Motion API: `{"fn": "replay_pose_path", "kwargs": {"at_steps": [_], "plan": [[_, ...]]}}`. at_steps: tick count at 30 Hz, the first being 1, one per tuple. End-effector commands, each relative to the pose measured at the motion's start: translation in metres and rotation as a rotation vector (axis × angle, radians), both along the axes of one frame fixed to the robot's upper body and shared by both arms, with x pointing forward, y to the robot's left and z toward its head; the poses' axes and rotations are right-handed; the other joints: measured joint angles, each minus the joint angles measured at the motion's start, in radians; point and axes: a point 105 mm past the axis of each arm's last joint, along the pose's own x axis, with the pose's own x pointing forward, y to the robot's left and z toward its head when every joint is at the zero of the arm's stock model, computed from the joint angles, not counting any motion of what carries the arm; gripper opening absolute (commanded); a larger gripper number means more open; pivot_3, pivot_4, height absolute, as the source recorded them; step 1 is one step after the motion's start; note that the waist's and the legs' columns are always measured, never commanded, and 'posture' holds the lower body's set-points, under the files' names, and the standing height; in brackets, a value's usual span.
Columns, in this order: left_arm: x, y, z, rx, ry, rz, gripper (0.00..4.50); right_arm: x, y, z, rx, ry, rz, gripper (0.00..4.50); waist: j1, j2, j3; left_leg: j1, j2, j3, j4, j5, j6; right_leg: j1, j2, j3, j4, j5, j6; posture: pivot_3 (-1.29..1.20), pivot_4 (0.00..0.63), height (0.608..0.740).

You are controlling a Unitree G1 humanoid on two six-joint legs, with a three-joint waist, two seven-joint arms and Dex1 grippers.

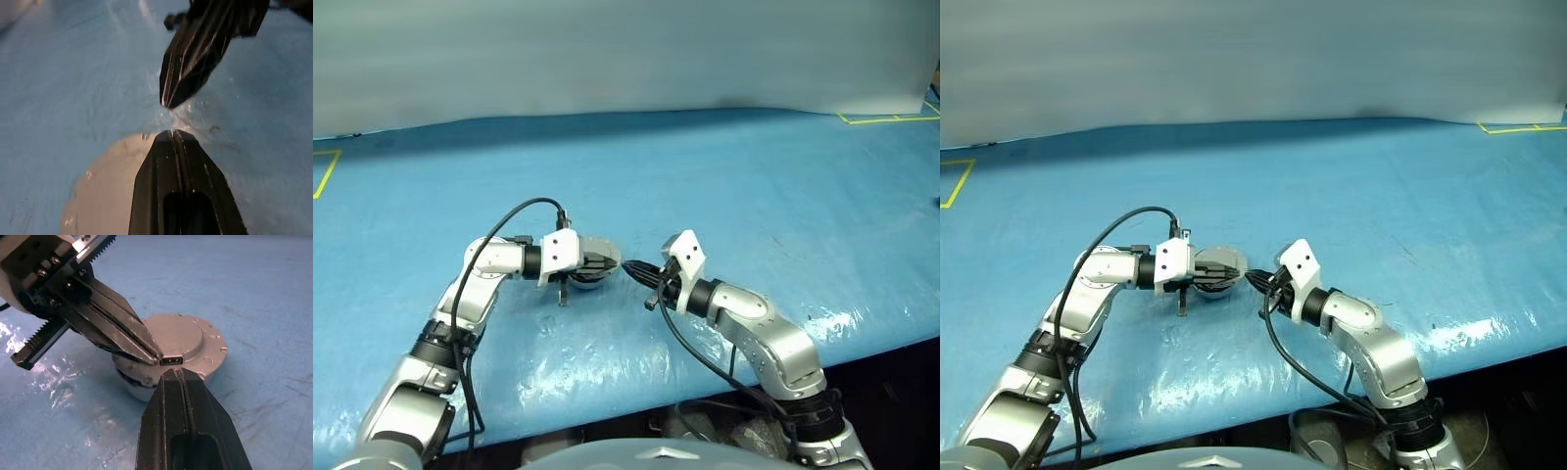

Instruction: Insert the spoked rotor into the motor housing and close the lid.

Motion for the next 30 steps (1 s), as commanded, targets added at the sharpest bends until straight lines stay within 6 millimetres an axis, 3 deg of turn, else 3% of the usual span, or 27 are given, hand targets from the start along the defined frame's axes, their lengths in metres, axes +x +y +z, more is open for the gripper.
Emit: {"fn": "replay_pose_path", "kwargs": {"at_steps": [1, 2, 5, 9, 13, 17, 22, 30], "plan": [[-0.005, 0.010, 0.048, -0.207, -0.050, 0.059, 0.04, 0.005, -0.001, 0.022, 0.043, -0.086, -0.001, 0.00, -0.001, 0.000, 0.000, 0.000, 0.000, 0.000, 0.000, 0.000, 0.000, 0.000, 0.000, 0.000, 0.000, 0.000, 0.000, 0.00, 0.150, 0.740], [-0.006, 0.012, 0.050, -0.223, -0.044, 0.075, 0.04, 0.006, -0.001, 0.024, 0.045, -0.092, 0.000, 0.00, -0.002, 0.000, 0.000, 0.001, 0.000, 0.000, 0.000, 0.000, 0.000, 0.001, 0.000, 0.000, 0.000, 0.000, 0.000, 0.00, 0.150, 0.740], [-0.011, 0.020, 0.041, -0.219, -0.017, 0.130, 0.00, 0.008, 0.005, 0.024, 0.004, -0.136, 0.023, 0.63, -0.005, 0.001, 0.000, 0.002, -0.001, 0.000, 0.000, 0.000, 0.000, 0.001, 0.001, 0.000, 0.000, 0.000, 0.000, 0.00, 0.150, 0.740], [-0.020, 0.032, 0.023, -0.211, 0.050, 0.208, 0.00, 0.009, 0.014, 0.021, -0.031, -0.168, 0.064, 1.91, -0.003, 0.001, 0.001, 0.002, -0.001, 0.000, 0.000, 0.000, -0.001, 0.001, 0.001, 0.000, 0.000, 0.000, 0.000, 0.00, 0.150, 0.740], [-0.029, 0.056, -0.009, -0.185, 0.149, 0.396, 0.00, 0.018, 0.026, 0.012, -0.077, -0.186, 0.091, 3.33, -0.003, 0.001, 0.001, 0.002, -0.001, 0.001, 0.000, 0.002, -0.003, 0.000, 0.001, 0.001, 0.001, -0.001, -0.002, 0.00, 0.150, 0.740], [-0.036, 0.075, -0.014, -0.234, 0.178, 0.517, 0.00, 0.024, 0.037, 0.009, -0.084, -0.190, 0.123, 4.49, -0.001, 0.002, 0.001, 0.002, 0.000, 0.001, 0.000, 0.001, -0.003, 0.000, 0.000, 0.000, 0.001, -0.003, -0.006, 0.00, 0.150, 0.740], [-0.039, 0.090, -0.013, -0.249, 0.164, 0.617, 0.00, 0.033, 0.044, 0.009, -0.074, -0.189, 0.126, 4.49, -0.002, 0.002, 0.001, 0.002, 0.002, 0.000, 0.000, 0.001, -0.002, 0.001, 0.000, 0.000, 0.001, -0.003, -0.006, 0.00, 0.150, 0.740], [-0.047, 0.087, -0.014, -0.246, 0.157, 0.632, 0.00, 0.034, 0.054, -0.006, -0.130, -0.163, 0.166, 4.49, -0.002, 0.002, 0.001, 0.002, 0.000, 0.001, 0.000, 0.002, -0.005, 0.000, 0.000, 0.000, 0.001, -0.004, -0.007, 0.00, 0.150, 0.740]]}}
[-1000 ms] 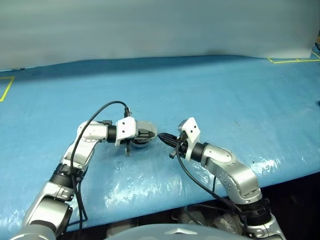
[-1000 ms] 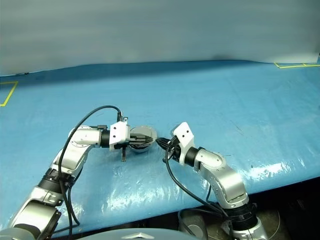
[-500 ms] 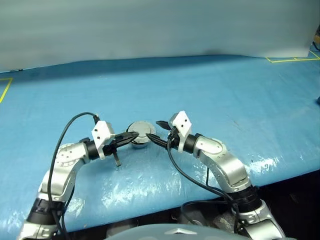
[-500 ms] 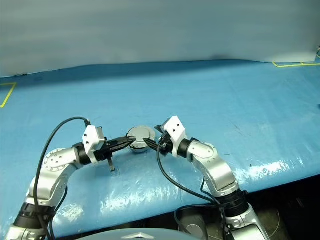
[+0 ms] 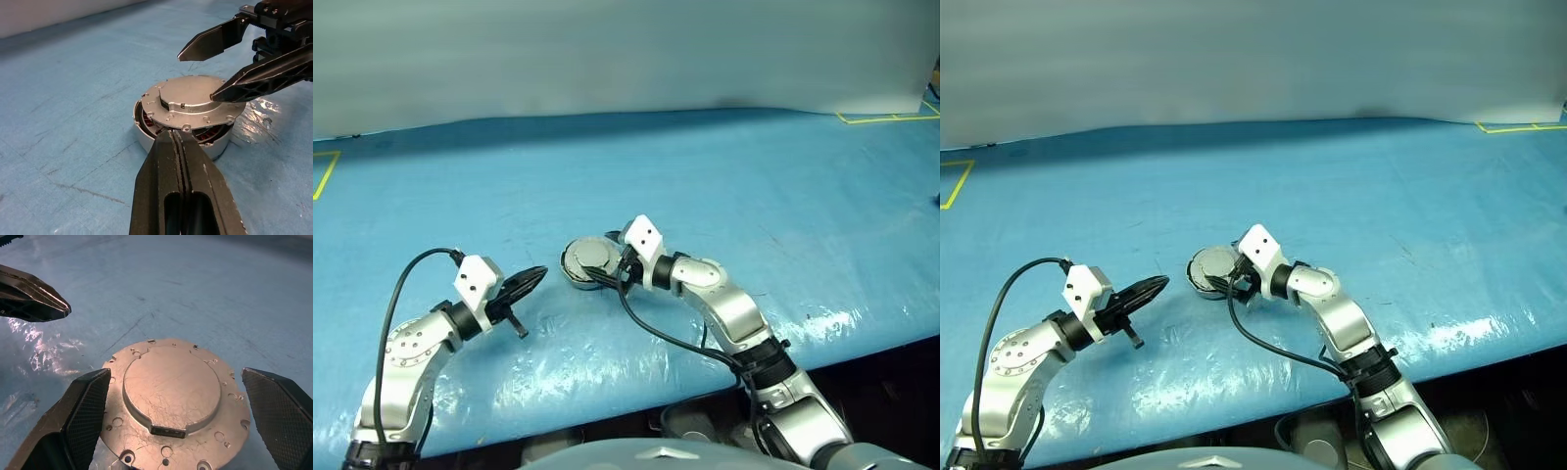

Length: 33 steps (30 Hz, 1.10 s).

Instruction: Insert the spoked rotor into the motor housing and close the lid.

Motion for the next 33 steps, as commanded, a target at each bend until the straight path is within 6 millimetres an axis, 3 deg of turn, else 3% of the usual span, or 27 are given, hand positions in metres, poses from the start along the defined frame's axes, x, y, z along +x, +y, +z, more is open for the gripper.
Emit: {"fn": "replay_pose_path", "kwargs": {"at_steps": [1, 5, 12, 17, 19, 23, 27, 33], "plan": [[-0.002, -0.006, 0.015, -0.010, -0.060, -0.011, 0.00, 0.000, 0.006, 0.007, 0.005, -0.044, 0.028, 4.49, -0.001, 0.000, 0.000, 0.000, 0.000, 0.000, 0.000, 0.000, 0.000, 0.000, 0.000, 0.000, 0.000, 0.000, 0.000, 0.00, 0.150, 0.740], [-0.005, -0.009, 0.015, 0.020, -0.065, -0.031, 0.00, -0.006, 0.011, 0.004, -0.005, -0.040, 0.068, 4.49, -0.001, 0.000, 0.000, 0.000, 0.000, 0.000, 0.000, 0.000, 0.000, 0.000, 0.000, 0.000, 0.000, 0.000, 0.000, 0.00, 0.150, 0.740], [-0.005, -0.011, 0.014, 0.002, -0.049, -0.055, 0.00, 0.002, 0.008, -0.007, -0.063, -0.046, 0.004, 4.49, -0.001, 0.000, 0.000, 0.000, 0.000, 0.000, 0.000, 0.000, 0.000, 0.000, 0.001, 0.000, 0.000, 0.000, 0.000, 0.00, 0.150, 0.740], [-0.008, -0.003, -0.009, 0.040, 0.049, -0.056, 0.00, 0.003, 0.009, -0.012, -0.084, -0.051, -0.006, 4.49, -0.002, 0.000, 0.000, 0.000, 0.000, 0.000, 0.000, 0.000, 0.000, 0.000, 0.001, 0.000, 0.000, 0.000, 0.000, 0.00, 0.150, 0.740], [-0.008, 0.004, -0.019, 0.067, 0.077, -0.027, 0.00, 0.000, 0.011, -0.014, -0.088, -0.051, 0.016, 4.09, -0.002, 0.001, 0.000, 0.001, 0.000, 0.000, 0.000, 0.000, 0.000, 0.000, 0.001, 0.000, 0.000, 0.000, 0.000, 0.00, 0.150, 0.740], [-0.004, 0.005, -0.011, -0.002, 0.051, 0.011, 0.00, -0.012, 0.014, -0.019, -0.125, -0.056, 0.085, 3.02, -0.001, 0.000, 0.000, 0.001, 0.000, 0.000, 0.000, 0.000, 0.000, 0.000, 0.000, 0.000, 0.000, 0.000, -0.001, 0.00, 0.150, 0.740], [-0.004, 0.005, -0.015, 0.056, 0.050, 0.004, 0.00, -0.008, 0.012, -0.027, -0.138, -0.022, 0.057, 3.02, -0.003, 0.000, 0.000, 0.001, 0.000, 0.000, 0.000, 0.000, 0.000, 0.000, 0.000, 0.000, 0.000, 0.000, -0.001, 0.00, 0.150, 0.740], [-0.003, 0.002, -0.013, 0.037, 0.046, -0.007, 0.00, -0.005, 0.019, -0.008, -0.037, 0.001, 0.035, 3.02, -0.004, 0.000, 0.000, 0.001, 0.001, 0.000, -0.001, 0.000, 0.000, 0.000, 0.001, 0.000, 0.001, -0.001, -0.001, 0.00, 0.150, 0.740]]}}
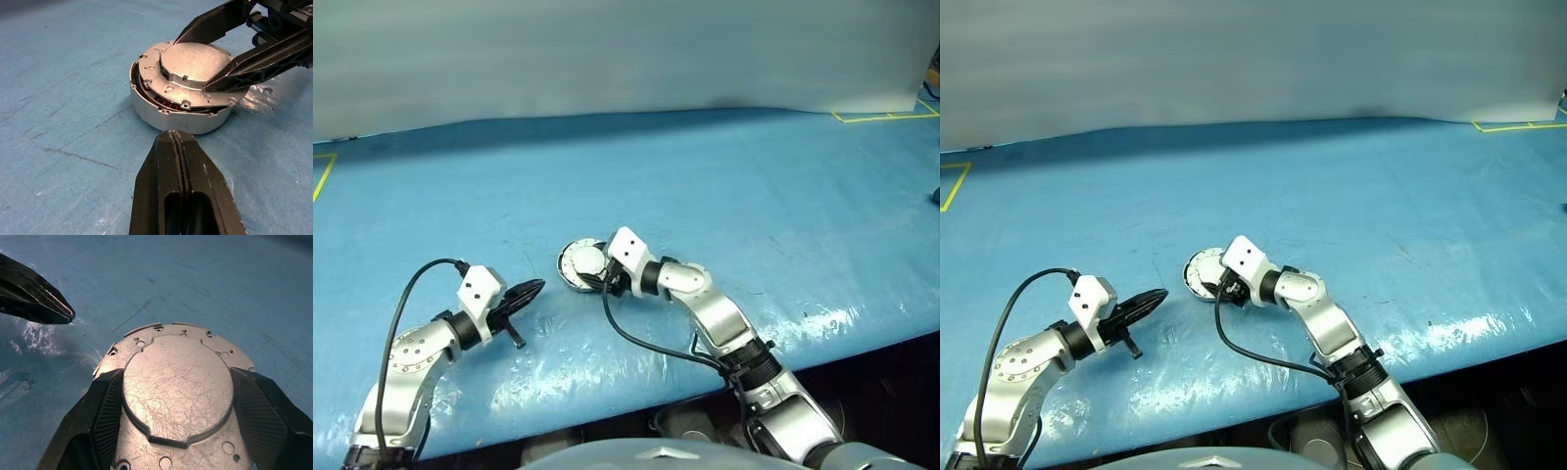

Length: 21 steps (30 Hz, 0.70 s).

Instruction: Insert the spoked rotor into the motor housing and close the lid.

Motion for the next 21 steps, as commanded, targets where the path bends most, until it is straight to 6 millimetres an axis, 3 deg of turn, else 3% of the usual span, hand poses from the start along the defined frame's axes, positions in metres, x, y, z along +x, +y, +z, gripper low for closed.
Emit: {"fn": "replay_pose_path", "kwargs": {"at_steps": [1, 6, 10, 15, 21], "plan": [[0.002, -0.005, 0.010, -0.003, -0.048, -0.019, 0.00, -0.001, 0.005, 0.006, 0.055, 0.073, -0.006, 3.02, 0.000, 0.000, 0.000, 0.000, 0.000, 0.000, 0.000, 0.000, 0.000, 0.000, 0.000, 0.000, 0.000, 0.000, 0.000, 0.00, 0.150, 0.740], [0.004, -0.008, 0.010, -0.006, -0.051, -0.025, 0.00, 0.004, 0.008, 0.014, 0.063, 0.112, -0.012, 3.02, -0.002, 0.000, 0.000, 0.000, 0.000, 0.000, 0.000, 0.000, 0.000, 0.000, 0.000, 0.000, 0.000, 0.000, 0.000, 0.00, 0.150, 0.740], [0.006, -0.010, 0.010, -0.007, -0.055, -0.029, 0.00, 0.010, 0.011, 0.006, -0.032, 0.113, -0.051, 3.02, -0.005, 0.000, 0.000, 0.000, 0.000, 0.000, 0.000, 0.000, 0.001, 0.000, 0.000, 0.000, 0.001, 0.000, 0.000, 0.00, 0.150, 0.740], [0.005, -0.010, 0.009, -0.008, -0.054, -0.027, 0.00, 0.002, 0.019, 0.003, -0.060, 0.121, -0.024, 3.02, -0.008, 0.000, 0.000, 0.000, 0.000, -0.001, 0.000, 0.000, 0.001, 0.000, 0.001, -0.001, 0.001, 0.000, -0.001, 0.00, 0.150, 0.740], [0.004, -0.011, 0.009, -0.012, -0.053, -0.023, 0.00, 0.004, 0.025, 0.018, 0.009, 0.119, -0.034, 3.02, -0.010, 0.000, 0.000, 0.000, 0.001, -0.001, -0.001, 0.000, 0.000, -0.001, 0.001, -0.001, 0.001, 0.000, -0.001, 0.00, 0.150, 0.740]]}}
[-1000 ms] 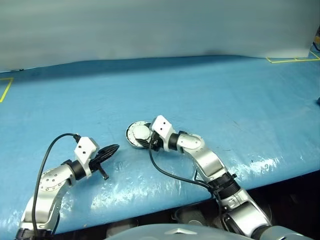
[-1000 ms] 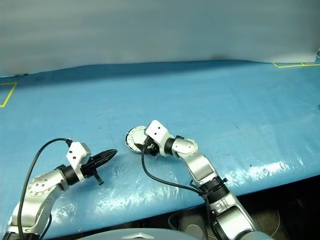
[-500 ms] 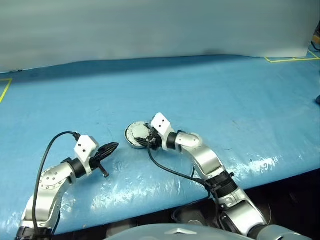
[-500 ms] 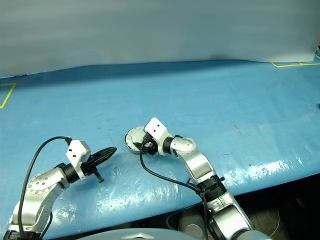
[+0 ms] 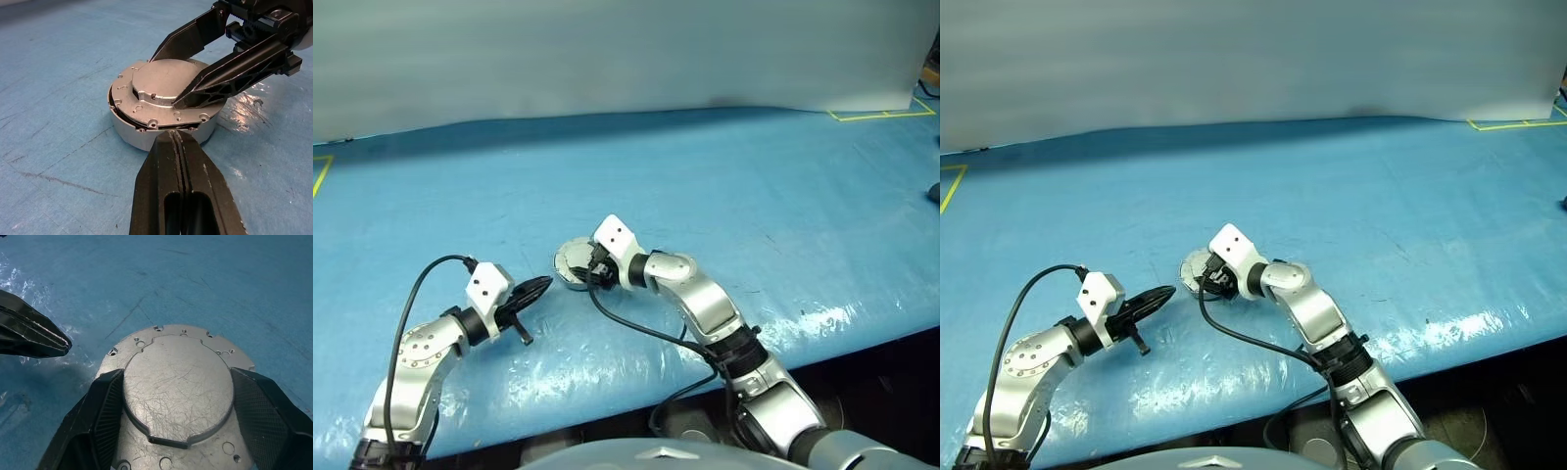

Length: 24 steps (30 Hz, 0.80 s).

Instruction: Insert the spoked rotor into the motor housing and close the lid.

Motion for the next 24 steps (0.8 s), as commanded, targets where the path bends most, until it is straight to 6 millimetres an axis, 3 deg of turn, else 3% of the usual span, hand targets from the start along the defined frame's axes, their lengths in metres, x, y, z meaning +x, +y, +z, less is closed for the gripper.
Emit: {"fn": "replay_pose_path", "kwargs": {"at_steps": [1, 6, 9, 13, 16, 24], "plan": [[0.001, -0.001, 0.008, -0.001, -0.039, -0.003, 0.00, -0.001, 0.009, 0.012, 0.043, -0.004, 0.008, 3.02, 0.000, 0.000, 0.000, 0.000, 0.000, 0.000, 0.000, 0.000, 0.000, 0.000, 0.000, 0.000, 0.000, 0.000, 0.000, 0.00, 0.150, 0.740], [0.001, -0.001, 0.008, 0.000, -0.044, -0.004, 0.00, 0.001, 0.015, 0.011, 0.052, 0.015, -0.006, 3.02, 0.000, 0.000, 0.000, 0.000, 0.000, 0.000, -0.001, 0.000, 0.000, 0.000, 0.000, 0.000, 0.000, 0.000, 0.000, 0.00, 0.150, 0.740], [0.002, -0.001, 0.008, 0.009, -0.048, -0.001, 0.00, 0.003, 0.010, -0.014, -0.061, 0.010, -0.021, 3.02, 0.000, 0.000, 0.000, 0.000, 0.000, 0.000, -0.001, 0.000, -0.001, 0.000, 0.000, 0.000, 0.000, 0.000, 0.000, 0.00, 0.150, 0.740], [0.002, -0.001, 0.008, 0.008, -0.050, 0.001, 0.00, 0.004, 0.001, -0.023, -0.071, 0.021, -0.038, 3.02, -0.001, 0.000, 0.000, 0.000, 0.000, 0.000, -0.001, 0.000, 0.000, 0.000, 0.000, 0.000, 0.000, 0.000, 0.000, 0.00, 0.150, 0.740], [0.001, 0.000, 0.007, 0.015, -0.049, 0.000, 0.00, -0.001, 0.000, -0.014, 0.013, 0.051, -0.010, 3.02, 0.000, 0.000, 0.000, 0.001, 0.001, -0.001, -0.001, 0.000, 0.000, 0.000, 0.000, 0.000, 0.000, 0.000, 0.000, 0.00, 0.150, 0.740], [0.003, -0.002, 0.007, 0.019, -0.053, -0.009, 0.00, 0.002, 0.002, 0.039, 0.236, -0.004, 0.034, 3.02, 0.004, 0.001, 0.000, -0.001, 0.004, 0.000, -0.001, 0.000, 0.000, -0.001, 0.000, 0.000, -0.001, 0.000, 0.000, 0.00, 0.150, 0.740]]}}
